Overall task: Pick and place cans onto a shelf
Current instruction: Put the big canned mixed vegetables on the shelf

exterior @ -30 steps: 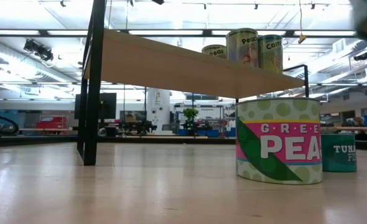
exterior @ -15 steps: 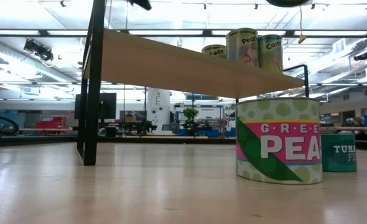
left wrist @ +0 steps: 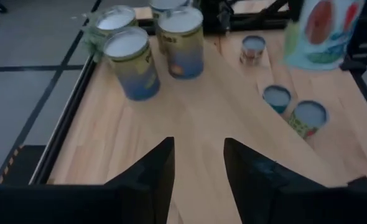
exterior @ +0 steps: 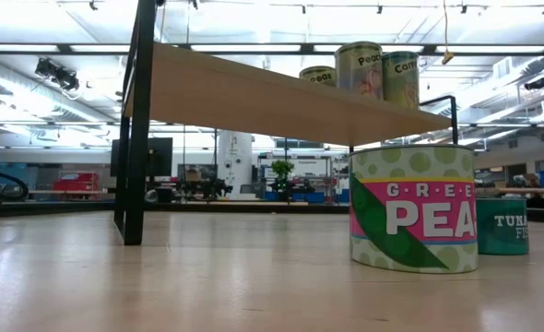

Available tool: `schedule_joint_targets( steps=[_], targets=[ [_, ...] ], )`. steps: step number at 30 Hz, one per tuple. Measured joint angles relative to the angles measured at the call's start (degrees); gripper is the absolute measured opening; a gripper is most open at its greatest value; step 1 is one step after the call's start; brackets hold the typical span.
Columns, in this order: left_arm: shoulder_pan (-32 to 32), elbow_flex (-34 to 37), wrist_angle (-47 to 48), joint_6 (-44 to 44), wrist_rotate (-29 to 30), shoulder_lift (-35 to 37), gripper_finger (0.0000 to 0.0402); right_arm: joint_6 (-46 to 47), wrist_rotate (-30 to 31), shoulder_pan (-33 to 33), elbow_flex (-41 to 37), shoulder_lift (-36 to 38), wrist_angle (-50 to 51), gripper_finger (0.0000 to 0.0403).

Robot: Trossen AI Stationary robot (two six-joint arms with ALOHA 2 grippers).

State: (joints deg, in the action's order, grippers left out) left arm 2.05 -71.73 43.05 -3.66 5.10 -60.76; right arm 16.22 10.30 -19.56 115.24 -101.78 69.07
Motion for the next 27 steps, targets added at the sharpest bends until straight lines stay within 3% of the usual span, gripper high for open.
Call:
schedule_joint_targets(
  steps=[7,27],
  targets=[
    [1.06,2.02,-0.42,2.72,-0.02,3.22,0.0144,-4.40,-0.30,7.23,11.04,-6.88,8.07,0.0287],
    [1.04,2.02,-1.43,3.08,0.18,3.07,0.0144,-16.01,-3.10,11.38,10.98,-15.37,15.14,0.0292]
  ],
)
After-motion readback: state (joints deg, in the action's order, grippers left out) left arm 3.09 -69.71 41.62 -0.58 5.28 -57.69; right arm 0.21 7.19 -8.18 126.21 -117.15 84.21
